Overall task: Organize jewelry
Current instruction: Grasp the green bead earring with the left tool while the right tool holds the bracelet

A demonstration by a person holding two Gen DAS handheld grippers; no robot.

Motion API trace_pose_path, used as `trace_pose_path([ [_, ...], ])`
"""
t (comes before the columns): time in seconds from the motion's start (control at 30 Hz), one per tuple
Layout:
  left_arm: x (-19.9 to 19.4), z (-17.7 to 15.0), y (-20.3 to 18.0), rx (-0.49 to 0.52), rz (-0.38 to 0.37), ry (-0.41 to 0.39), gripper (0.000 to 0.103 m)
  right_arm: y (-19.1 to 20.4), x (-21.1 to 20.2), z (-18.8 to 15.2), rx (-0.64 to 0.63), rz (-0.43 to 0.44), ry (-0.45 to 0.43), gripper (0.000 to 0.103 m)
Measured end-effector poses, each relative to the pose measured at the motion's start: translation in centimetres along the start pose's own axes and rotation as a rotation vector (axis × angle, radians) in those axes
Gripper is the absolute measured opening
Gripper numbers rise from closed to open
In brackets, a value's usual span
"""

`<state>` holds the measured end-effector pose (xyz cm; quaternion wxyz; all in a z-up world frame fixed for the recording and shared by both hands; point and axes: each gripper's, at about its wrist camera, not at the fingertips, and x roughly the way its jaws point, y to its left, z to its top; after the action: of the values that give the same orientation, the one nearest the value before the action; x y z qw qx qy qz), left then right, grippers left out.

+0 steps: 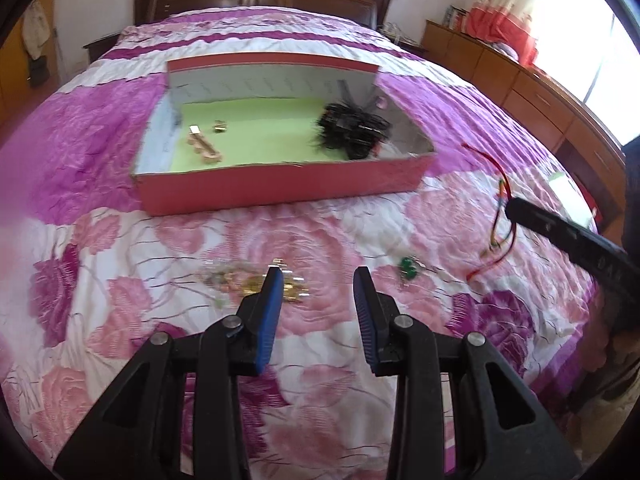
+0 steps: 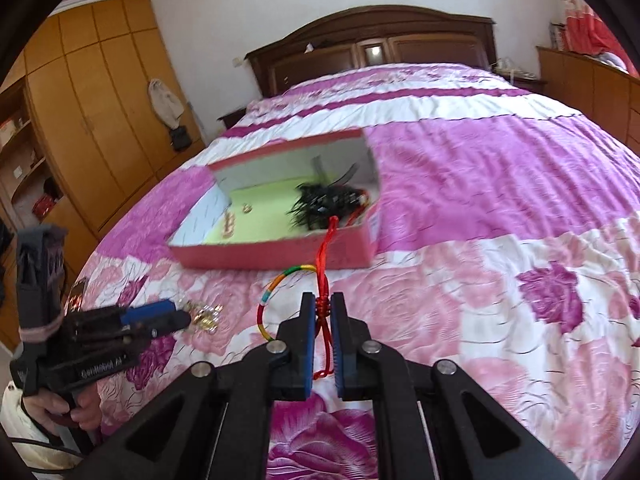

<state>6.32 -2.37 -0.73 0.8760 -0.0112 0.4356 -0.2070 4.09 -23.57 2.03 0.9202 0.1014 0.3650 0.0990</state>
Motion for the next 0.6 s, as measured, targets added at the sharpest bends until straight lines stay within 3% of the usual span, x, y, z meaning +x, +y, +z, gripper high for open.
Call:
trace_pose_path([
  [0.6, 4.0, 0.2, -5.3, 0.078, -0.109, 0.121, 0.025, -3.6, -1.9, -0.9, 0.075, -0.02, -0.062, 0.009],
])
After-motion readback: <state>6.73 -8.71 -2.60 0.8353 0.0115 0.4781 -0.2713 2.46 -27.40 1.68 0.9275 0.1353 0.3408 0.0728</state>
